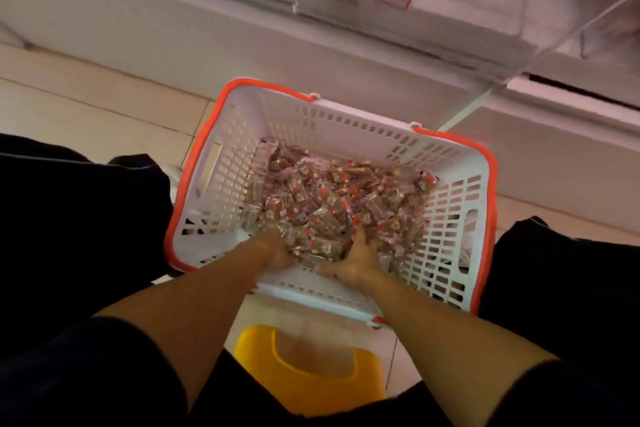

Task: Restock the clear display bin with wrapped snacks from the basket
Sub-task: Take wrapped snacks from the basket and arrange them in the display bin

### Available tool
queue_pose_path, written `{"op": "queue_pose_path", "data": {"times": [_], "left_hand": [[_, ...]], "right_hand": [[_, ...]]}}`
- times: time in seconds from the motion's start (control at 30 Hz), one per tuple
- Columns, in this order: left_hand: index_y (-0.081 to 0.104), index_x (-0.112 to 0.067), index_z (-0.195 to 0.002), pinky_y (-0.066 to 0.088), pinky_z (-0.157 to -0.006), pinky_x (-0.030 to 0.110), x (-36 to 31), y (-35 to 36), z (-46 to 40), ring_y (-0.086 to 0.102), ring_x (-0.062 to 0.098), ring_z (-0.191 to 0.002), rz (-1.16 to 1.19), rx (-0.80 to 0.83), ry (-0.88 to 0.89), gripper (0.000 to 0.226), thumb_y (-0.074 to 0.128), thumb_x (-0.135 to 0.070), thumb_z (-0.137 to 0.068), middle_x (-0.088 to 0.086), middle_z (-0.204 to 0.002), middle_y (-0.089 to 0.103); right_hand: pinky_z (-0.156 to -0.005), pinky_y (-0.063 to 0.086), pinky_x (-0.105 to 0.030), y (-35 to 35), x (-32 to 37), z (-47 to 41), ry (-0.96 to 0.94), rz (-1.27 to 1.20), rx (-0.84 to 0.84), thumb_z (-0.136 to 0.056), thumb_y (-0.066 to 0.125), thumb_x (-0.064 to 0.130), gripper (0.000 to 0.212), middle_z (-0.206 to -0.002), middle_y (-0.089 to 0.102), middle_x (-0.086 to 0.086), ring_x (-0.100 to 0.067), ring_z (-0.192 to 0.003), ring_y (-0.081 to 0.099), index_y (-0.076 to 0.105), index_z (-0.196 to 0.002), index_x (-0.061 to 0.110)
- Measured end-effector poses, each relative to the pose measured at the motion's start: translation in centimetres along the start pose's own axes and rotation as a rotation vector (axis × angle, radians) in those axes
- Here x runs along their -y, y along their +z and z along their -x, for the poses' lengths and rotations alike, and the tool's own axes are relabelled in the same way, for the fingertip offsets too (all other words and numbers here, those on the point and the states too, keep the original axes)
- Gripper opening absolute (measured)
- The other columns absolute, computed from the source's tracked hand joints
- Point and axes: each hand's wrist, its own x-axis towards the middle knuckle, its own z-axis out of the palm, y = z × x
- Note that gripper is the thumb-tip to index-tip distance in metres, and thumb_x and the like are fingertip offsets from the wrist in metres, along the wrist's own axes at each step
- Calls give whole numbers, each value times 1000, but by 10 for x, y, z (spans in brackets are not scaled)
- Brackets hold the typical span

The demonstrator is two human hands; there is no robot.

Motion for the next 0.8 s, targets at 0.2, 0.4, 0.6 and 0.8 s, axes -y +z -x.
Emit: {"op": "queue_pose_path", "data": {"times": [0.2,0.4,0.6,0.8], "left_hand": [[45,-10,-138,45,-98,32,-7,0,-17,51,28,-124,153,-26,-79,61,58,-46,-91,12,-133,50],[40,-7,-142,42,-106,35,-8,7,-28,48,27,-129,276,-116,-132,75,76,-35,-82,12,-142,47],[65,-7,-112,45,-70,31,-7,8,-36,58,22,-82,520,-215,-116,34,54,-34,-97,10,-95,66],[61,-2,-90,39,-67,31,-12,-1,-33,57,31,-81,568,-408,-146,43,38,-36,-103,13,-81,59]], "right_hand": [[-97,51,-48,9,9,-20,-1,128,-146,-68,75,71,113,-152,34,-19,-43,-122,53,20,-154,24],[-85,52,-38,-11,17,-22,-123,124,-77,-87,75,37,55,-116,63,-10,-28,-100,60,54,-132,14],[-93,54,-41,-34,22,-26,-121,134,96,-84,78,10,52,-122,62,-14,-30,-106,61,57,-131,7],[-81,61,-44,-35,23,-20,1,-172,108,-91,69,8,43,-121,60,-14,-31,-99,69,49,-129,5]]}}
